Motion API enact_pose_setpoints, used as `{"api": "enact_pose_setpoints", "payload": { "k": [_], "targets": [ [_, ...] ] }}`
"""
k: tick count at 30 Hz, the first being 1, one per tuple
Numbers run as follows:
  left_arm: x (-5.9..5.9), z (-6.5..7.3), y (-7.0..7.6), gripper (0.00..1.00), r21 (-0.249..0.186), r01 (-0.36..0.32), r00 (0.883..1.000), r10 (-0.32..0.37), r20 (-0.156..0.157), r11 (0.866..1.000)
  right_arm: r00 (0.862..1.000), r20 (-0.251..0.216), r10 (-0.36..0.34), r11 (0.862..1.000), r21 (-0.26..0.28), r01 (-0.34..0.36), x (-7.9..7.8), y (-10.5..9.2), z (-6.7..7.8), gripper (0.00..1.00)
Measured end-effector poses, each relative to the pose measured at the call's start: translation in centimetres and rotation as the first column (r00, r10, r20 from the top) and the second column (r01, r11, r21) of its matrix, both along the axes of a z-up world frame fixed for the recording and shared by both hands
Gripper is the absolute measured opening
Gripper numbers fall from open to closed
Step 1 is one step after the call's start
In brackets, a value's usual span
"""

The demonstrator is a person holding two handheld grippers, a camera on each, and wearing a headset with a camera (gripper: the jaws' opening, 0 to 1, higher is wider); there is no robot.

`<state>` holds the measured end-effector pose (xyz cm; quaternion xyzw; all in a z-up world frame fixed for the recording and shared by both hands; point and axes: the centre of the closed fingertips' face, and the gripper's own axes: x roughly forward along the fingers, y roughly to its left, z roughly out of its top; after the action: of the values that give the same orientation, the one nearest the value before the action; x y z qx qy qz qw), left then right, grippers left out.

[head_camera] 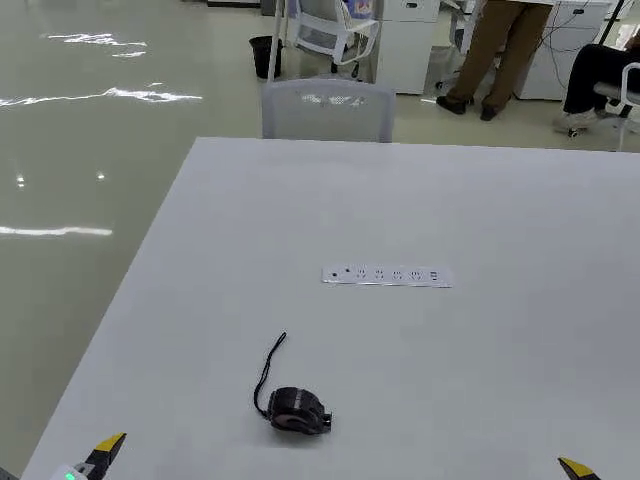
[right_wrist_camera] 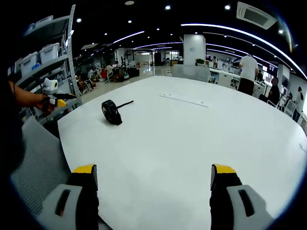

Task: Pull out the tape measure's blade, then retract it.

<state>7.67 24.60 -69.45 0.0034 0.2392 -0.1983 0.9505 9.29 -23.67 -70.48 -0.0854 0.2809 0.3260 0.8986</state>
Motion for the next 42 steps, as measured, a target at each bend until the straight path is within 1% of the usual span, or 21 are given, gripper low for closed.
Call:
{"api": "enact_pose_setpoints", "payload": {
  "k": [1,3,4,5,6,8,10,13,15,17,19,23,24,26,28,29,31,34,38,40,42],
  "targets": [
    [-0.2,0.0,0.4,0.99,0.023,0.005,1.000,-0.005,-0.003,1.000,1.000,0.003,-0.005,1.000,-0.016,0.005,-0.3,-0.4,-0.1,1.00],
    [-0.4,0.2,0.8,0.99,0.013,0.008,1.000,-0.007,-0.014,1.000,1.000,0.000,-0.015,1.000,-0.018,0.015,-0.7,-0.8,-0.2,1.00],
    [-0.6,0.5,1.3,0.99,0.012,0.008,1.000,-0.008,-0.004,1.000,1.000,-0.011,-0.018,0.999,-0.041,0.018,-1.1,-1.2,-0.5,1.00],
    [-0.5,0.9,1.5,0.99,0.016,0.008,1.000,-0.008,0.006,1.000,1.000,-0.007,-0.018,0.999,-0.044,0.017,-1.3,-1.4,-0.5,1.00],
    [-0.6,1.3,1.7,0.99,0.012,0.007,1.000,-0.007,0.010,1.000,1.000,0.006,-0.023,0.999,-0.031,0.023,-1.4,-1.6,-0.2,1.00],
    [-0.5,1.1,2.0,0.99,0.009,0.006,1.000,-0.006,0.011,1.000,1.000,0.003,-0.029,0.999,-0.028,0.029,-1.7,-1.9,-0.1,1.00],
    [-0.5,0.8,1.7,0.99,0.014,0.016,1.000,-0.016,-0.002,1.000,0.999,0.002,-0.039,0.998,-0.043,0.039,-2.1,-2.1,-0.2,1.00],
    [-0.9,1.1,1.6,0.99,0.015,0.016,1.000,-0.016,0.005,1.000,0.999,-0.021,-0.042,0.999,-0.033,0.041,-2.5,-2.2,-0.4,1.00],
    [-1.1,1.4,1.7,0.99,-0.003,0.002,1.000,-0.002,0.008,1.000,0.999,-0.018,-0.048,0.998,-0.030,0.047,-2.4,-2.4,-0.1,1.00],
    [-1.4,1.2,1.7,0.99,-0.005,0.002,1.000,-0.002,0.010,1.000,0.998,-0.007,-0.057,0.998,-0.010,0.056,-2.2,-2.3,0.5,1.00],
    [-1.7,0.8,1.8,0.99,0.002,0.004,1.000,-0.004,0.003,1.000,0.998,0.001,-0.057,0.998,-0.005,0.057,-2.1,-2.2,0.7,1.00],
    [-2.2,0.0,2.6,0.99,-0.015,-0.017,1.000,0.017,-0.008,1.000,0.998,-0.008,-0.054,0.999,0.000,0.054,-2.1,-2.1,0.3,1.00],
    [-2.3,-0.2,2.7,0.99,-0.008,-0.020,1.000,0.019,-0.009,1.000,0.998,-0.008,-0.057,0.998,0.005,0.057,-2.1,-1.9,0.3,1.00],
    [-2.3,-0.2,2.9,0.99,0.029,-0.023,1.000,0.023,0.008,0.999,0.998,-0.009,-0.058,0.998,0.004,0.058,-2.2,-1.7,0.0,1.00],
    [-2.7,-0.1,2.4,0.99,0.012,-0.024,1.000,0.024,-0.002,1.000,0.998,-0.012,-0.055,0.998,-0.011,0.055,-2.2,-1.6,-0.4,1.00],
    [-2.7,-0.1,2.4,0.99,-0.003,-0.024,1.000,0.024,0.000,1.000,0.998,-0.018,-0.052,0.999,-0.013,0.052,-2.4,-1.5,-0.6,1.00],
    [-2.4,-0.3,2.6,0.99,0.011,-0.019,1.000,0.019,0.000,1.000,0.999,-0.021,-0.039,0.999,-0.019,0.039,-2.6,-1.1,-0.8,1.00],
    [-2.3,-0.1,2.3,0.99,-0.005,-0.017,1.000,0.017,-0.004,1.000,1.000,-0.014,-0.024,0.999,-0.033,0.024,-3.0,-0.6,-0.3,1.00],
    [-2.1,-0.3,2.4,0.99,-0.003,-0.017,1.000,0.017,-0.006,1.000,1.000,-0.007,-0.026,0.999,-0.034,0.026,-2.8,-1.1,0.1,1.00],
    [-2.2,0.0,2.0,0.99,-0.002,-0.016,1.000,0.016,-0.014,1.000,1.000,-0.002,-0.023,0.999,-0.043,0.023,-2.8,-1.3,0.4,1.00],
    [-2.3,-0.6,2.4,0.99,-0.004,-0.017,0.999,0.017,-0.030,1.000,1.000,-0.002,-0.024,0.999,-0.047,0.024,-2.8,-1.8,0.4,1.00]
  ]
}}
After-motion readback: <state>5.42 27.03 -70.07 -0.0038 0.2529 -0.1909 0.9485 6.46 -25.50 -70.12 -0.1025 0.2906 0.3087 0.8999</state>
